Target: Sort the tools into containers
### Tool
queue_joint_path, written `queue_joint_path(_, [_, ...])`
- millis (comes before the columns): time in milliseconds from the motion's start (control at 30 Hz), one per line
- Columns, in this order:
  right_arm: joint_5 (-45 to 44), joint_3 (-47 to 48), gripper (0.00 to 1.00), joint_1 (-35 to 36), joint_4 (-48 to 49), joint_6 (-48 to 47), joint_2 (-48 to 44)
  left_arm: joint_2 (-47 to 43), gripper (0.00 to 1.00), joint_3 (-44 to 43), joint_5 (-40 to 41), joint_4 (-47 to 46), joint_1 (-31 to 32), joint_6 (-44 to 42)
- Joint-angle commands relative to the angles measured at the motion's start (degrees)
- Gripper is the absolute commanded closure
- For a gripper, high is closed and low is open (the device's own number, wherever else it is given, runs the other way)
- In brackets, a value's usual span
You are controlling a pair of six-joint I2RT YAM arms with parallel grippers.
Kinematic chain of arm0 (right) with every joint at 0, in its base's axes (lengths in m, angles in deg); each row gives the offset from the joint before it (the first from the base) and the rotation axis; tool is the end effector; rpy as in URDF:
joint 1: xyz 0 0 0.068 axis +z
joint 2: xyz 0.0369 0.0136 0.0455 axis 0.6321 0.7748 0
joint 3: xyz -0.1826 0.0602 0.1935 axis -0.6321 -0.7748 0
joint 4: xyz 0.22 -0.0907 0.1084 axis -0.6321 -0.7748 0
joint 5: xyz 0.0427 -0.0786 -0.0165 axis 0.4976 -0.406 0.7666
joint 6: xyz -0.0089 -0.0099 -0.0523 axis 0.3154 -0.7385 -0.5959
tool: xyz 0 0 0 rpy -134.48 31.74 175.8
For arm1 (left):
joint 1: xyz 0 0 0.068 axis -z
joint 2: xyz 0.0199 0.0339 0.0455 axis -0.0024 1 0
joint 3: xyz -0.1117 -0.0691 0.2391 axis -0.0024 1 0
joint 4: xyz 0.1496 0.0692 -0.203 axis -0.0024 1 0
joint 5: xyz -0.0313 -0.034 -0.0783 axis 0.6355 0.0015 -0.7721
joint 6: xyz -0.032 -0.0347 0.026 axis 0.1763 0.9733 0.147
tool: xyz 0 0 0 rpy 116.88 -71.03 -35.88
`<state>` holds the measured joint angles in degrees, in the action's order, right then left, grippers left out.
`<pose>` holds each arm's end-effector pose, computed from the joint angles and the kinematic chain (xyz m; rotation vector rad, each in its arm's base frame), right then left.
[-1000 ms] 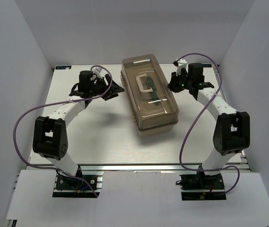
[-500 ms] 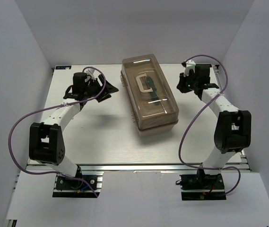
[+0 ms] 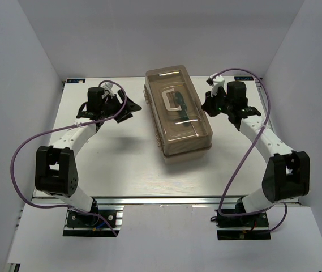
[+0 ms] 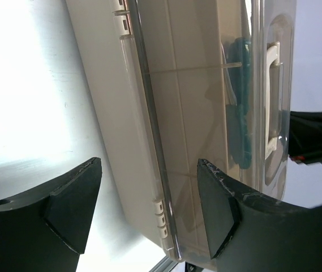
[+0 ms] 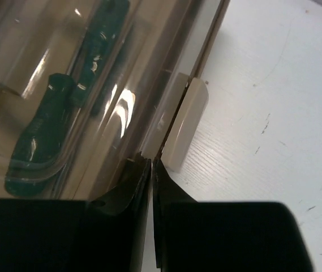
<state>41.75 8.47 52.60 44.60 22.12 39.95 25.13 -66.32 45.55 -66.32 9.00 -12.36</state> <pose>0.3411 0.0936 0.3021 -0.6156 1.9361 0.3943 0.3472 -0.0728 0.2664 -0.3414 2.2374 -1.0932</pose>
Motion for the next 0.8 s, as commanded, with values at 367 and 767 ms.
queue_joint_path(367, [-6.8,-0.3,0.86,5.2,0.5,0.8,-2.7,0.4,0.22,-0.7,-0.1,0.2,0.2,-1.6])
queue_joint_path(767, [-7.7,3.4,0.86,-2.6,3.5,-3.2,12.3,1.7,0.22,-2.5,-0.4,0.6,0.2,-2.2])
